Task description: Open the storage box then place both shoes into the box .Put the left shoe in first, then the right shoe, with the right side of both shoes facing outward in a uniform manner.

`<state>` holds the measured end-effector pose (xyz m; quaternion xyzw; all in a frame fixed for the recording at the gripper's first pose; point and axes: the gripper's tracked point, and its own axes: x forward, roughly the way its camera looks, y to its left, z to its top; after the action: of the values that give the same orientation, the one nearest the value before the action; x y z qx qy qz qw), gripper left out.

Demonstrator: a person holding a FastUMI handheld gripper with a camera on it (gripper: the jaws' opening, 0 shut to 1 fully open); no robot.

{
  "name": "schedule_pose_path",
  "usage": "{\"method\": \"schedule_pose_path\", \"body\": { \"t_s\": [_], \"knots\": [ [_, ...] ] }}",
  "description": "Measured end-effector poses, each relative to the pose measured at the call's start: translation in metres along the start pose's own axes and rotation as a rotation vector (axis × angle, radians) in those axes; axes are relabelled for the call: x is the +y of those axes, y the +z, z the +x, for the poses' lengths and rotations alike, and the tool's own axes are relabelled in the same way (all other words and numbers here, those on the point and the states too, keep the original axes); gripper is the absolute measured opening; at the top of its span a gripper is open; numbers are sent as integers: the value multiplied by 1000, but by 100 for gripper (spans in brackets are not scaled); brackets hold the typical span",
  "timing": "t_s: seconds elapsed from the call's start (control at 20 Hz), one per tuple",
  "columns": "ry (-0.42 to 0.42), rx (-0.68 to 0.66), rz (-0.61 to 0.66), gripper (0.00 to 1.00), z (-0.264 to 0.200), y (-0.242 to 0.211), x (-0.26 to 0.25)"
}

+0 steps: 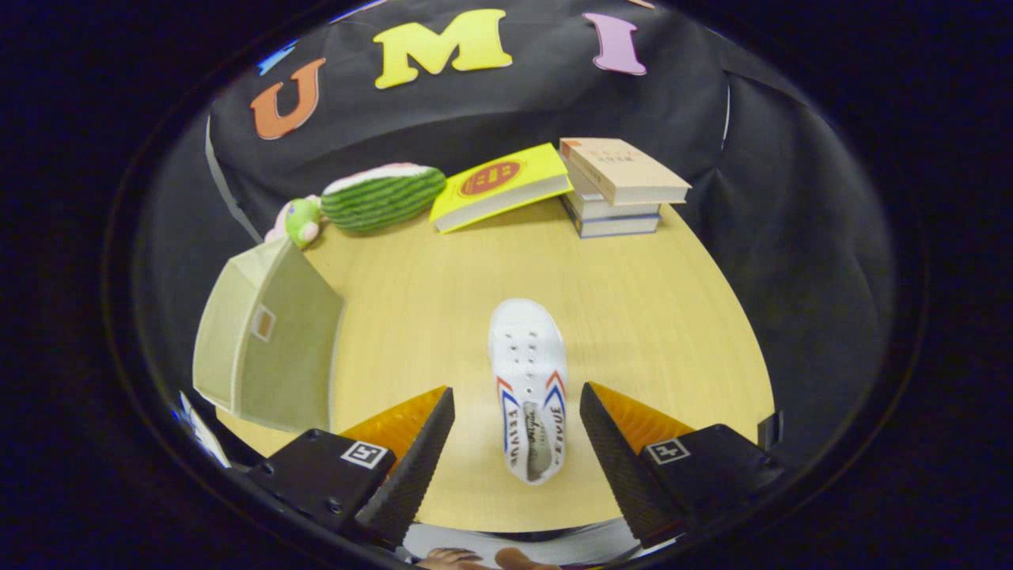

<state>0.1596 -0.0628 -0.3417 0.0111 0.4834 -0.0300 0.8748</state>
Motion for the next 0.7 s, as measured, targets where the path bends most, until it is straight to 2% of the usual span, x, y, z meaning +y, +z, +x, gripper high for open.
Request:
{"method": "schedule_pose_path", "body": {
  "t_s": [0.25, 0.45, 0.5, 0.65, 0.7],
  "knots": [
    [-55, 124, 10, 100, 42, -23, -37],
    [3, 215, 46, 100, 71, -36, -34],
    [-19, 225, 51, 98, 79, -38, -40],
    [-8, 242, 66, 91, 89, -41, -41],
    [47, 264, 69, 87, 93, -44, -29]
  ]
}}
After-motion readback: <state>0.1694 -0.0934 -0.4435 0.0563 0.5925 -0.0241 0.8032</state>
